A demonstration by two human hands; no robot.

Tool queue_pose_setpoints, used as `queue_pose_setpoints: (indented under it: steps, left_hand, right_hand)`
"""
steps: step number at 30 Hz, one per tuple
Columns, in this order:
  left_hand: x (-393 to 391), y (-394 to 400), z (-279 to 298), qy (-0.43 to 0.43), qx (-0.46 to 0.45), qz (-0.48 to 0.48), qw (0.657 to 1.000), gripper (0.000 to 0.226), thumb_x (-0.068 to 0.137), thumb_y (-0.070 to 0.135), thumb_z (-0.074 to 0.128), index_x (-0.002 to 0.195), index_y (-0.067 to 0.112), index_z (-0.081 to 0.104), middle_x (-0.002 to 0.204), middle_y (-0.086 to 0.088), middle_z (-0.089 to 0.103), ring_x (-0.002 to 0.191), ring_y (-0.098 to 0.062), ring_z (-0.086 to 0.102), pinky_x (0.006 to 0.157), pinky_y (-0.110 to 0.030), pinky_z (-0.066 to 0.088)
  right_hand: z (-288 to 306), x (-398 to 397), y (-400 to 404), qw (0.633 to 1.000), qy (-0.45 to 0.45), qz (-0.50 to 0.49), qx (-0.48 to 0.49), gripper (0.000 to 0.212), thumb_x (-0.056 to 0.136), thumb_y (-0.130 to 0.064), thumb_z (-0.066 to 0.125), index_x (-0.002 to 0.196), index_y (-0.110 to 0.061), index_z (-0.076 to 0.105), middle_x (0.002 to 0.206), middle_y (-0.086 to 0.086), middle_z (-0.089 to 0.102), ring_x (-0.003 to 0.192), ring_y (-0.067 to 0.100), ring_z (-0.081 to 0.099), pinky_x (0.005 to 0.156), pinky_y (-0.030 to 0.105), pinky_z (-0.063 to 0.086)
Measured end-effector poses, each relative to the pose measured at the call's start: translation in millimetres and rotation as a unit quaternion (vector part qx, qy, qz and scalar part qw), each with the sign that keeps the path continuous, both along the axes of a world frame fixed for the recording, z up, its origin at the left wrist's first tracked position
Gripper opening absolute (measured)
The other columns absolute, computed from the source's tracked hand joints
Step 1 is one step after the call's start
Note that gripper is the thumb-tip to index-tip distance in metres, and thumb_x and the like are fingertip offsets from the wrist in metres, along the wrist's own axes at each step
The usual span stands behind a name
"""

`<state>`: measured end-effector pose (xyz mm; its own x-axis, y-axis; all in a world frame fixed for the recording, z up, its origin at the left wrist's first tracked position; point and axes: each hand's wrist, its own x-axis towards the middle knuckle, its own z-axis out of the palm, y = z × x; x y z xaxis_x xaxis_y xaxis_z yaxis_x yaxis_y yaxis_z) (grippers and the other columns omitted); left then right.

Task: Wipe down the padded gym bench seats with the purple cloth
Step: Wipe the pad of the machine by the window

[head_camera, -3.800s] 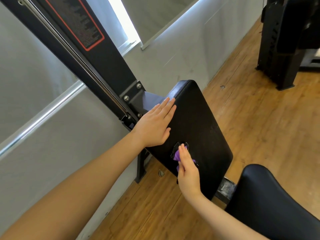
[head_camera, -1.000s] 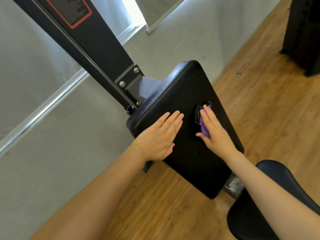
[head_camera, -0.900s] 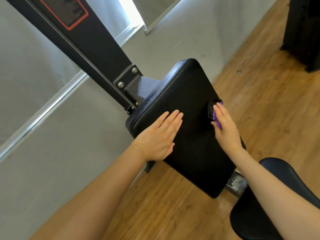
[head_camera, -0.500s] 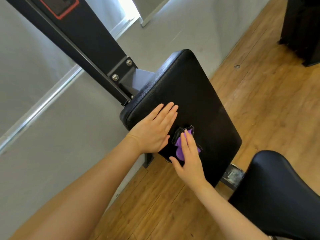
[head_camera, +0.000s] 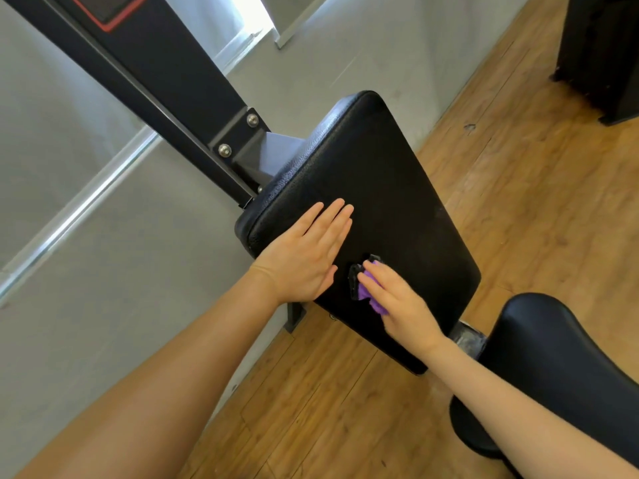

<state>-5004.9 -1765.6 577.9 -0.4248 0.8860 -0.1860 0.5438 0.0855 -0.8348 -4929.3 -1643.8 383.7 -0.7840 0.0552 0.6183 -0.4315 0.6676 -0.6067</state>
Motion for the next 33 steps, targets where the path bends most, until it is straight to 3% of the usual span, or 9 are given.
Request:
queue_pose_setpoints:
  steps: [2, 5, 6, 11, 15, 19, 25, 29, 33]
  left_hand:
    - [-1, -1, 0, -0.005, 0.001, 0.004, 1.000, 0.065, 0.091, 0.041, 0.013, 0.139, -0.002, 0.023, 0.149, -0.019, 0.036, 0.141, -0.034, 0.029, 0.116, -0.044, 0.007]
    - [-1, -1, -3, -0.002, -0.002, 0.002, 1.000, 0.065, 0.092, 0.042, 0.013, 0.140, -0.002, 0.020, 0.151, -0.019, 0.033, 0.142, -0.034, 0.026, 0.116, -0.044, 0.005]
    - [-1, -1, -3, -0.001, -0.003, 0.001, 1.000, 0.065, 0.092, 0.042, 0.014, 0.140, -0.002, 0.018, 0.152, -0.019, 0.032, 0.143, -0.034, 0.025, 0.116, -0.044, 0.005]
    - [-2, -1, -3, 0.007, -0.002, 0.004, 1.000, 0.066, 0.093, 0.041, 0.011, 0.142, -0.003, 0.018, 0.152, -0.020, 0.030, 0.143, -0.035, 0.023, 0.116, -0.045, 0.005]
    - [0, 0, -3, 0.008, -0.007, 0.004, 1.000, 0.066, 0.092, 0.042, 0.012, 0.141, -0.002, 0.019, 0.152, -0.020, 0.032, 0.143, -0.034, 0.025, 0.116, -0.044, 0.005]
    - [2, 1, -1, 0.015, -0.006, 0.004, 1.000, 0.067, 0.092, 0.044, 0.014, 0.141, -0.001, 0.017, 0.153, -0.018, 0.030, 0.143, -0.033, 0.024, 0.115, -0.044, 0.003]
    - [3, 1, -2, 0.014, -0.008, 0.009, 1.000, 0.066, 0.092, 0.044, 0.014, 0.141, -0.001, 0.017, 0.153, -0.017, 0.031, 0.143, -0.032, 0.024, 0.115, -0.044, 0.003]
    - [4, 1, -3, 0.011, -0.007, 0.013, 1.000, 0.066, 0.093, 0.043, 0.011, 0.142, -0.001, 0.010, 0.155, -0.018, 0.024, 0.145, -0.033, 0.017, 0.114, -0.045, -0.001]
    - [2, 0, -3, 0.014, -0.002, 0.009, 1.000, 0.066, 0.092, 0.043, 0.013, 0.141, -0.001, 0.017, 0.153, -0.018, 0.030, 0.143, -0.032, 0.024, 0.116, -0.043, 0.005]
  right_hand:
    - [4, -7, 22, 0.987, -0.018, -0.091, -0.129, 0.046, 0.083, 0.001, 0.051, 0.129, -0.004, 0.050, 0.128, 0.010, 0.053, 0.127, 0.026, 0.043, 0.113, 0.031, 0.027]
    - [20, -26, 70, 0.917, -0.124, -0.236, -0.298, 0.050, 0.089, 0.001, 0.051, 0.138, -0.005, 0.041, 0.135, -0.002, 0.044, 0.131, 0.007, 0.032, 0.112, 0.014, 0.017]
    - [25, -35, 78, 0.910, -0.150, -0.239, -0.304, 0.054, 0.090, -0.001, 0.052, 0.142, -0.007, 0.036, 0.143, -0.001, 0.038, 0.131, 0.003, 0.026, 0.110, 0.009, 0.014]
    - [42, -54, 42, 0.900, -0.194, -0.183, -0.344, 0.060, 0.096, -0.019, 0.048, 0.149, -0.012, 0.019, 0.156, 0.003, 0.018, 0.143, 0.013, 0.014, 0.113, 0.023, 0.013]
    - [36, -27, -4, 0.908, -0.175, -0.202, -0.324, 0.055, 0.098, -0.017, 0.043, 0.148, -0.012, 0.020, 0.155, 0.001, 0.019, 0.141, 0.004, 0.009, 0.110, 0.012, 0.006]
    - [20, 23, -69, 0.932, -0.158, -0.128, -0.300, 0.063, 0.091, -0.008, 0.054, 0.145, -0.013, 0.023, 0.149, -0.007, 0.019, 0.136, -0.008, 0.007, 0.105, 0.000, 0.006]
    - [12, 28, -56, 0.946, -0.126, -0.143, -0.261, 0.056, 0.088, 0.001, 0.058, 0.138, -0.011, 0.037, 0.144, -0.005, 0.034, 0.136, 0.010, 0.029, 0.111, 0.034, 0.030]
    - [17, 25, -64, 0.996, -0.031, -0.041, -0.073, 0.069, 0.073, 0.009, 0.068, 0.135, -0.007, 0.041, 0.139, 0.012, 0.046, 0.133, 0.022, 0.035, 0.105, 0.042, 0.033]
    - [-24, 31, -55, 0.996, -0.053, -0.052, -0.053, 0.080, 0.065, 0.017, 0.072, 0.134, -0.010, 0.041, 0.139, 0.004, 0.040, 0.133, 0.018, 0.034, 0.105, 0.039, 0.032]
